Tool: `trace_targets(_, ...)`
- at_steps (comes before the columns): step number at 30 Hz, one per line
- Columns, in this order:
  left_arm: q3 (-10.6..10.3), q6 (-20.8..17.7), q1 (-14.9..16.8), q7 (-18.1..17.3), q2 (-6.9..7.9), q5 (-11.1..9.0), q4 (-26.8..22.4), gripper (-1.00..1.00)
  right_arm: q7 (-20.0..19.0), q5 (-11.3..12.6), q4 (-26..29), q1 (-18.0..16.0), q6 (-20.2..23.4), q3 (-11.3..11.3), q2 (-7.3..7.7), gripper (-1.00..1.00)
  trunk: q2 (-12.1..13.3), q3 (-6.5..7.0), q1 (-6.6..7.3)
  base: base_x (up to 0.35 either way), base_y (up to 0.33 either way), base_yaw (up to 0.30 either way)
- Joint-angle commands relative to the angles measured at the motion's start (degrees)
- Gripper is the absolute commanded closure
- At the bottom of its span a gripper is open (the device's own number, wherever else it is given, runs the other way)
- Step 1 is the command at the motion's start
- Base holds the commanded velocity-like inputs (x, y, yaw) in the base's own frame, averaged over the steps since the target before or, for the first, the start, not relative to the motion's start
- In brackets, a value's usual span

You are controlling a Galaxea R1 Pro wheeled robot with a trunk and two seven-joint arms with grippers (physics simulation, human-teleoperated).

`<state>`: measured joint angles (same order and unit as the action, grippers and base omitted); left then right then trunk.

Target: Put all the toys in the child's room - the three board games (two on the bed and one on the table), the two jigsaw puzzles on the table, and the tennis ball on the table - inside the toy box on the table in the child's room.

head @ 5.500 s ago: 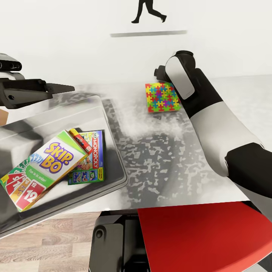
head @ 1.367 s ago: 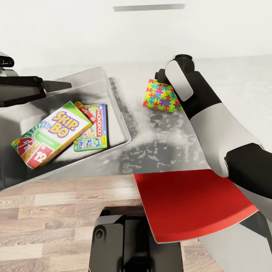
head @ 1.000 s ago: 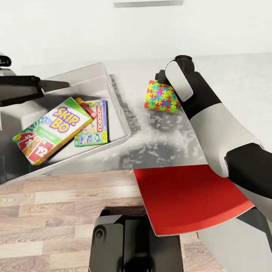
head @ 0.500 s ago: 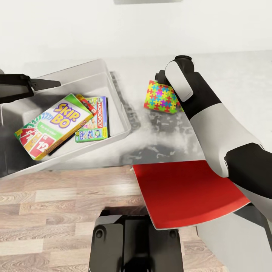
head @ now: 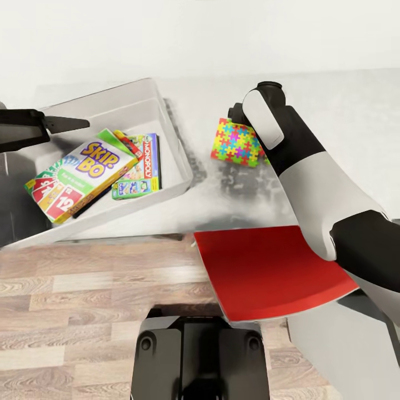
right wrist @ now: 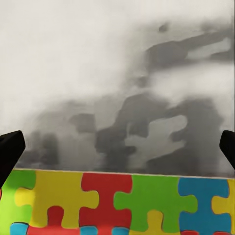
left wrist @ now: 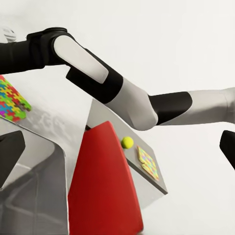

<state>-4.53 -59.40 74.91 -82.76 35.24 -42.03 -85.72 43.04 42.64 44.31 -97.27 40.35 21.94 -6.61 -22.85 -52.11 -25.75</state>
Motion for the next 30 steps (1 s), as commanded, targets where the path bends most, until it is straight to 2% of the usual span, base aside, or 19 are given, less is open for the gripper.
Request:
trace_targets(1,-0.12,-0.60,0.06,-0.13,0.07,-0.16,0.02,-1.00,0.55,1.48,-0.72,-0.02,-0.01,0.21,0.02,-1.00,-0.07,-0.08,-0.03,-0.108,0.000,0.000)
trace_targets(18,-0.12,-0.60,0.06,-0.12,0.18,-0.16,0.02,-1.00,0.55,1.48,-0.71,-0.02,-0.01,0.21,0.08,-1.00,-0.07,-0.08,-0.03,-0.146,0.000,0.000)
trace_targets(30,-0.07,-0.60,0.06,-0.14,0.18,-0.16,0.03,-1.00,0.55,1.52,-0.71,-0.02,-0.01,0.21,0.11,-1.00,-0.07,-0.08,-0.03,-0.021,0.000,0.000)
